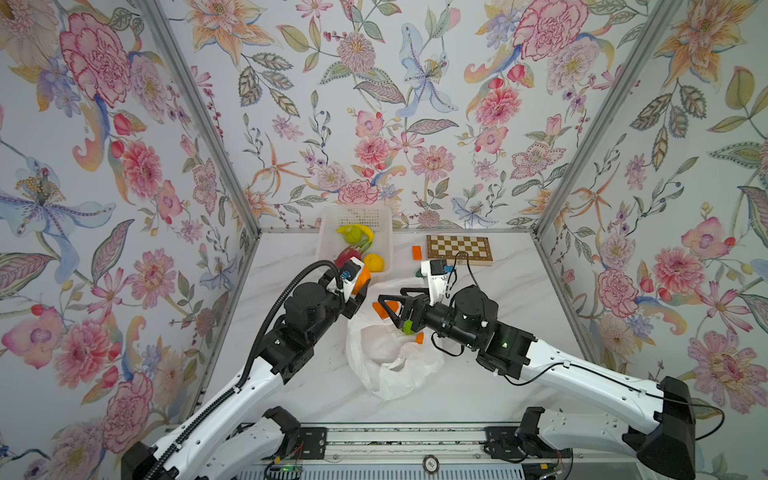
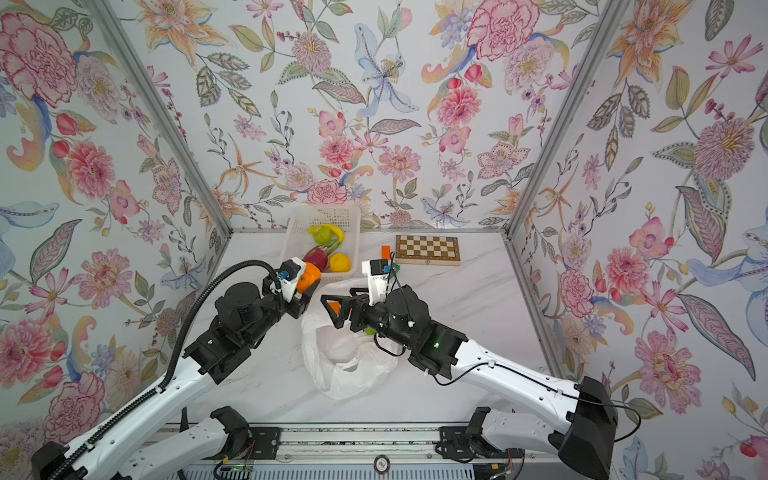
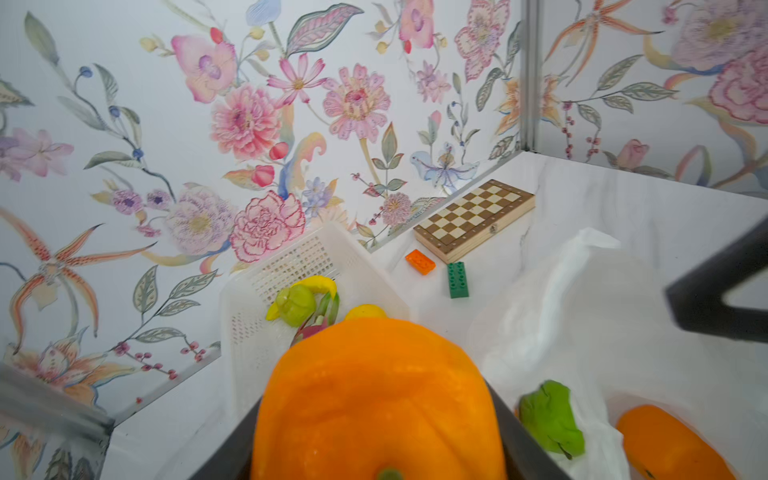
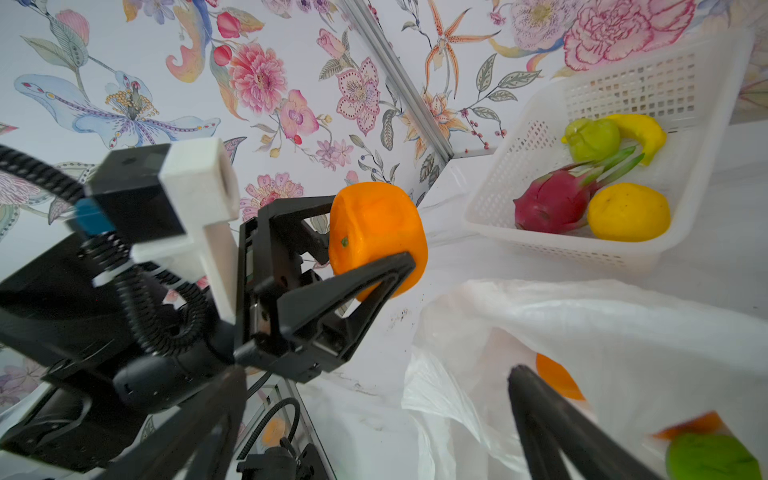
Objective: Untie the knot of the plastic bag and take out the fruit
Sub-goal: 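Carry the orange fruit with the left gripper and drop it in the basket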
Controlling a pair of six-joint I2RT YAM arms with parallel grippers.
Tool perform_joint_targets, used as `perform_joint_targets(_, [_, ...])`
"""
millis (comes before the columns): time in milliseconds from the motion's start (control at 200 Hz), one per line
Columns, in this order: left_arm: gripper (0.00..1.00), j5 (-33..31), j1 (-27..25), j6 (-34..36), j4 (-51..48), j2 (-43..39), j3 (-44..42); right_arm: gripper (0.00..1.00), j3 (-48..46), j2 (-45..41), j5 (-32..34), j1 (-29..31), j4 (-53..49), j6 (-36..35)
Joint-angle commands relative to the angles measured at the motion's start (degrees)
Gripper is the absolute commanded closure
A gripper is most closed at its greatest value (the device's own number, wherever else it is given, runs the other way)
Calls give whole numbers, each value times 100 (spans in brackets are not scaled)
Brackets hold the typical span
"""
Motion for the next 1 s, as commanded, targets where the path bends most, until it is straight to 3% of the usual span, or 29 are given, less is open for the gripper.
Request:
perform_joint_targets(0, [53, -203, 385, -398, 226, 391, 370, 1, -64, -164, 287, 23, 150, -43])
perform_joint_targets(190, [54, -54, 1090, -916, 182, 1452, 1059, 1, 16, -114, 409, 13, -88, 153])
perform_joint_targets(435, [55, -178, 1603, -1256, -919, 3332, 2806, 1, 232, 159, 309, 23, -309, 371])
perform_joint_targets(996, [57, -504, 2179, -786, -1866, 7434, 6335, 1, -62, 116, 534, 223, -179, 746])
